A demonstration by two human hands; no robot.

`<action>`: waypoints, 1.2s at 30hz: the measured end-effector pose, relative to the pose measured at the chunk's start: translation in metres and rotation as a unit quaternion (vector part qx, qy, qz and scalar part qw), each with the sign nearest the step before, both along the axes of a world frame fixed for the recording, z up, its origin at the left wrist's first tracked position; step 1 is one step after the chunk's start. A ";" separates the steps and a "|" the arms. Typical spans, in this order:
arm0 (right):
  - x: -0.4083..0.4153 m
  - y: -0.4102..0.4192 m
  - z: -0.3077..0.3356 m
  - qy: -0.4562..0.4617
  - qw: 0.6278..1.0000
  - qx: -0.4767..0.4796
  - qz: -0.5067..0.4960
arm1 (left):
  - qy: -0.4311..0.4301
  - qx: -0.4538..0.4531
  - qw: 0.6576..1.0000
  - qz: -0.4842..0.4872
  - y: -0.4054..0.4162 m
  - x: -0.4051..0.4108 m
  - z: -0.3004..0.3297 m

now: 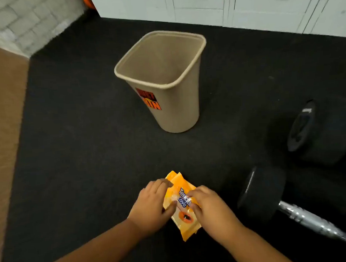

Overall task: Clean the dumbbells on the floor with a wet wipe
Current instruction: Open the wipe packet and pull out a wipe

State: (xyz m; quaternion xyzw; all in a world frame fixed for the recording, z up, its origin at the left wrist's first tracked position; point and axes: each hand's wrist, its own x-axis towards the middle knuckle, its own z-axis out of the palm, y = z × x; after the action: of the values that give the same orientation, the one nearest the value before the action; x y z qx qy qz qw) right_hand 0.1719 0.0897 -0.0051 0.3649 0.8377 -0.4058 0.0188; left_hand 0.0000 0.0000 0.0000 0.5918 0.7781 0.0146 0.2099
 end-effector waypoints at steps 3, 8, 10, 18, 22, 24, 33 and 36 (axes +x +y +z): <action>-0.018 0.010 -0.022 0.000 0.999 0.031 0.019 | 0.041 0.003 0.999 0.011 -0.006 0.002 -0.028; -0.023 0.014 -0.033 -0.026 0.998 0.037 0.044 | 0.049 0.009 0.998 0.043 -0.024 0.006 -0.053; -0.025 0.017 -0.033 -0.039 0.996 0.059 0.053 | 0.039 0.014 0.998 0.055 -0.025 0.007 -0.055; -0.059 0.024 -0.034 -0.079 0.982 0.085 0.146 | 0.021 -0.012 1.000 0.019 -0.015 -0.004 -0.054; -0.067 0.033 -0.035 -0.090 0.988 0.057 0.113 | 0.029 -0.011 0.999 0.018 -0.013 -0.008 -0.057; -0.067 0.039 -0.038 -0.107 0.986 0.060 0.117 | 0.037 -0.005 0.999 -0.003 -0.011 -0.012 -0.059; -0.054 0.045 -0.042 -0.089 0.996 -0.014 0.015 | 0.006 -0.030 0.993 -0.117 0.014 -0.038 -0.056; -0.057 0.045 -0.043 -0.091 0.994 -0.048 -0.024 | -0.003 -0.036 0.991 -0.126 0.015 -0.039 -0.056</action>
State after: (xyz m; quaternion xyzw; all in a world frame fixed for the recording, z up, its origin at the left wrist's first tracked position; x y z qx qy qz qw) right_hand 0.1148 0.1349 -0.0484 0.4192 0.8030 -0.4111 0.1022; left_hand -0.0392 0.0152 -0.0555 0.6774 0.6966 -0.0386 0.2334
